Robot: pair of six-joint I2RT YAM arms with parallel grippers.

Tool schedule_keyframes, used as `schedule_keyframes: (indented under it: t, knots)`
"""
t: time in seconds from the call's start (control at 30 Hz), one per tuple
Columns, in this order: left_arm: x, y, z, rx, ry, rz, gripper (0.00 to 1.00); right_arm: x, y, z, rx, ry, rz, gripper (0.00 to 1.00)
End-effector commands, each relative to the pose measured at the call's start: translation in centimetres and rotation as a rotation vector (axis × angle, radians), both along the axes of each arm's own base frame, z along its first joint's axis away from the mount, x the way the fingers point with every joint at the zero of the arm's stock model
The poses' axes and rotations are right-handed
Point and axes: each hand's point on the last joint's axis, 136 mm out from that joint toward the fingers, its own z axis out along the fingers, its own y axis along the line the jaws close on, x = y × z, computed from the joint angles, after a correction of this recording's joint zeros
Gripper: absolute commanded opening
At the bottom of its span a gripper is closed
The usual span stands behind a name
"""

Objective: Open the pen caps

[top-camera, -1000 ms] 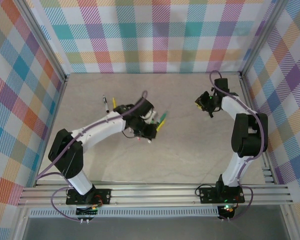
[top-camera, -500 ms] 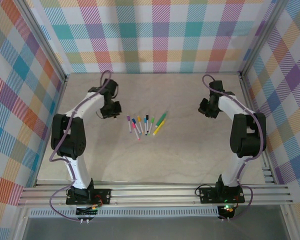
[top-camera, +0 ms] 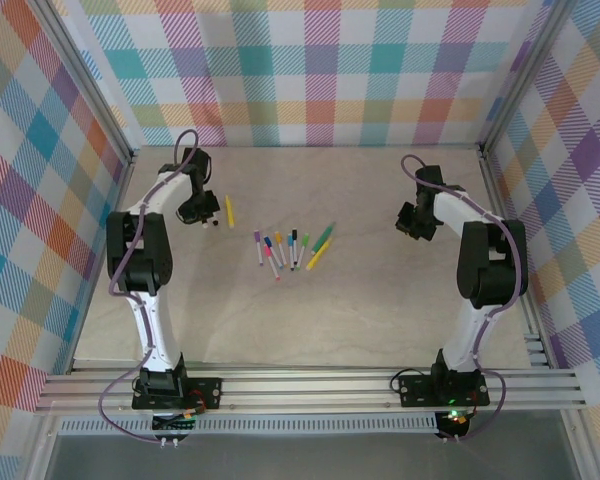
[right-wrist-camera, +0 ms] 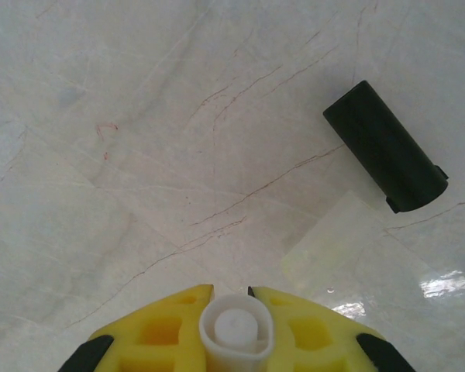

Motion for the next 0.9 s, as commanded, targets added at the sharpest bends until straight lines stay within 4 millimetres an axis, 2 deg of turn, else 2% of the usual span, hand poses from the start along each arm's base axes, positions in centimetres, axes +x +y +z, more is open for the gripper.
schedule_keyframes:
  t: [0.0,0.23,0.43,0.73,0.87]
  knots:
    - [0.6,1.4,-0.8,0.020,0.034,0.018,0.00,-0.3,-0.3,-0.9,-0.038,0.037,0.012,0.00]
    - [1.6,1.8,-3.0,0.028,0.079,0.023,0.00,-0.5,-1.4,-1.6,-0.102,0.066,0.000,0.02]
    - [1.5,1.7,-3.5,0.021,0.087,0.023,0.12,-0.6,-1.8,-2.1,-0.126,0.093,-0.007,0.11]
    - [1.1,1.7,-2.3,0.015,0.061,0.020,0.24,-0.5,-1.2,-1.0,-0.112,0.076,-0.005,0.29]
    - [1.1,1.6,-1.0,0.007,0.038,0.020,0.33,-0.6,-0.7,0.3,-0.107,0.057,0.004,0.43]
